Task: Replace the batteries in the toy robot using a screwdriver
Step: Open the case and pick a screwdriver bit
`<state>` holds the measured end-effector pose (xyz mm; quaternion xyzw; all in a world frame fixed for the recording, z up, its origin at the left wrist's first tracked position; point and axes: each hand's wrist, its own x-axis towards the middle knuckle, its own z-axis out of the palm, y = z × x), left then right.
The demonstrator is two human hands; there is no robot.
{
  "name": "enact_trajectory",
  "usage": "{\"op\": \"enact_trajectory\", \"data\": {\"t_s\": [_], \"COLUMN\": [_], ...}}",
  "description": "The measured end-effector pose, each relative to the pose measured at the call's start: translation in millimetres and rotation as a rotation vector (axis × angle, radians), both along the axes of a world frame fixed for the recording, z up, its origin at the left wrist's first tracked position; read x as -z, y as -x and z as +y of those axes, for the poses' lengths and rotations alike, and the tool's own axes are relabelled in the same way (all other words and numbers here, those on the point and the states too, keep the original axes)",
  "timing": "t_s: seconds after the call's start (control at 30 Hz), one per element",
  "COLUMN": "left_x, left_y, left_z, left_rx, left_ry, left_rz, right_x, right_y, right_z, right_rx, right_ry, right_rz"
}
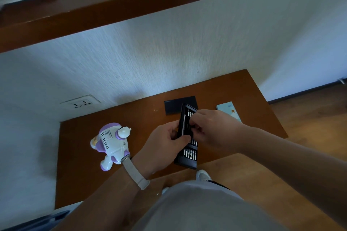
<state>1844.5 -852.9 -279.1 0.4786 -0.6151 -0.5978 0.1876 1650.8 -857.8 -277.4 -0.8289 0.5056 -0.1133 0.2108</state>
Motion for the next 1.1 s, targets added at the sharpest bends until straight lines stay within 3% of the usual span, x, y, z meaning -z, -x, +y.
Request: {"op": "enact_trajectory", "data": {"t_s": [0.4,0.7,0.93,1.1], "left_x": [-5.3,-2.5,-2.2,-3.4], "left_y": [4.5,5.2,6.3,7.1], "left_z": [2.0,9.1,12.1,13.4], "left_rx": [-0.059,-0.046,-0.033,-0.016], "left_ry": [-0.008,-0.057,-0.073,-0.087], "left_rz": [0.042,0.051,0.049,0.042], "right_x": [10.9,13.0,12.6,12.5], "right_y": [-3.1,13.5,21.1,22.7], "right_z": [12.3,4.6,3.4,2.3], "right_rx": [0.087,0.082,0.035,0.091], "right_ry": [0.162,-0.149,-0.281,-0.347], "right_rz": [-0.151,-0.121,-0.069,-0.133]}}
